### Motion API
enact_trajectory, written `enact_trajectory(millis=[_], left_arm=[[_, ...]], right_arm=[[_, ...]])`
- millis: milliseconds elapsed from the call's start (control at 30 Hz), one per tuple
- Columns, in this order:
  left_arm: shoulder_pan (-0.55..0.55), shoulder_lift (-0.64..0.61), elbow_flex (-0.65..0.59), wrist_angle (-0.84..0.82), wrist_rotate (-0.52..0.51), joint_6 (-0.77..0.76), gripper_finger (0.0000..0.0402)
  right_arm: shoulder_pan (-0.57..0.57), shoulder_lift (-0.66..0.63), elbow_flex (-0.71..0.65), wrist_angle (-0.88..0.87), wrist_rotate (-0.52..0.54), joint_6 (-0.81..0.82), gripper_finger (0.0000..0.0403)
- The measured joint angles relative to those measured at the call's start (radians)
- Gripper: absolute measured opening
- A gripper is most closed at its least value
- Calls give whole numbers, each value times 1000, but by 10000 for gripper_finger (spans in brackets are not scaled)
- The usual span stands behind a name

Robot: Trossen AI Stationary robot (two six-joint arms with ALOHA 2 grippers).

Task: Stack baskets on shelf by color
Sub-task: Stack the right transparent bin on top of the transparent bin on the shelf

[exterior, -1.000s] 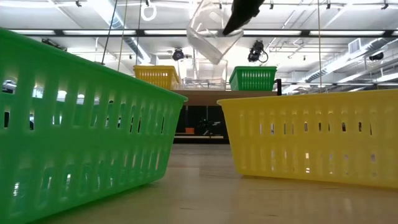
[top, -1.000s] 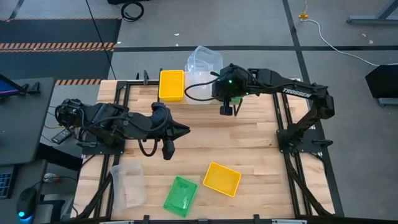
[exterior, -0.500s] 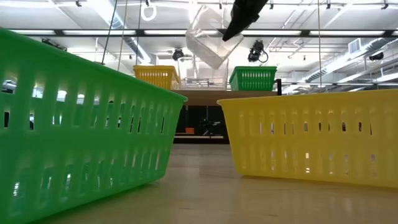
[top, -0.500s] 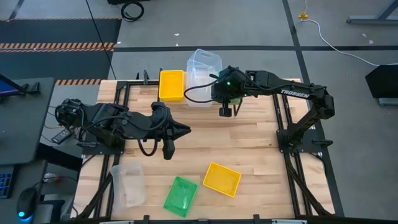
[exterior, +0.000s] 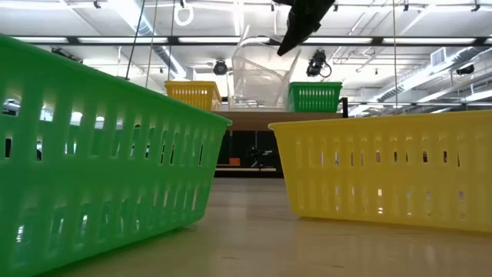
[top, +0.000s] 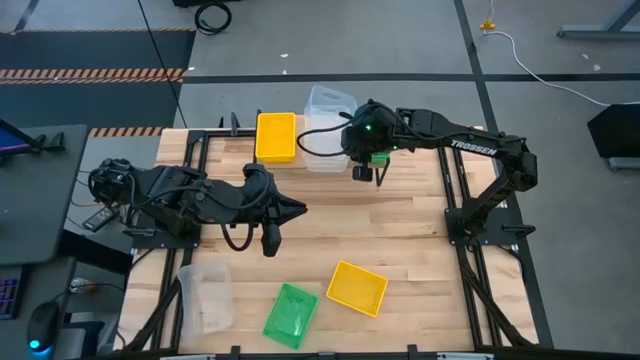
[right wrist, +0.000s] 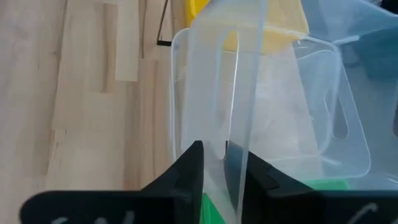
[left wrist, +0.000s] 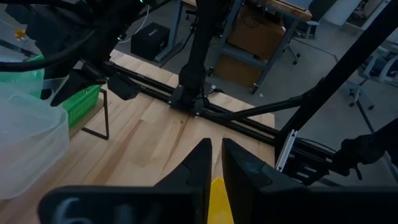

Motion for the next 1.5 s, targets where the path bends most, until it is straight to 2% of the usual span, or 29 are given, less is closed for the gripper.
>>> enact_trajectory(millis=[433,933,1500], left_arm=[[0,0,0,0,0,9,42],[0,0,0,0,-6,6,37],[0,0,0,0,-27,6,38]], right_arm=[[-1,0,0,94,0,1,130],[26,0,0,101,-22,19,133],[28,-2,-14,19,-73,55,146]])
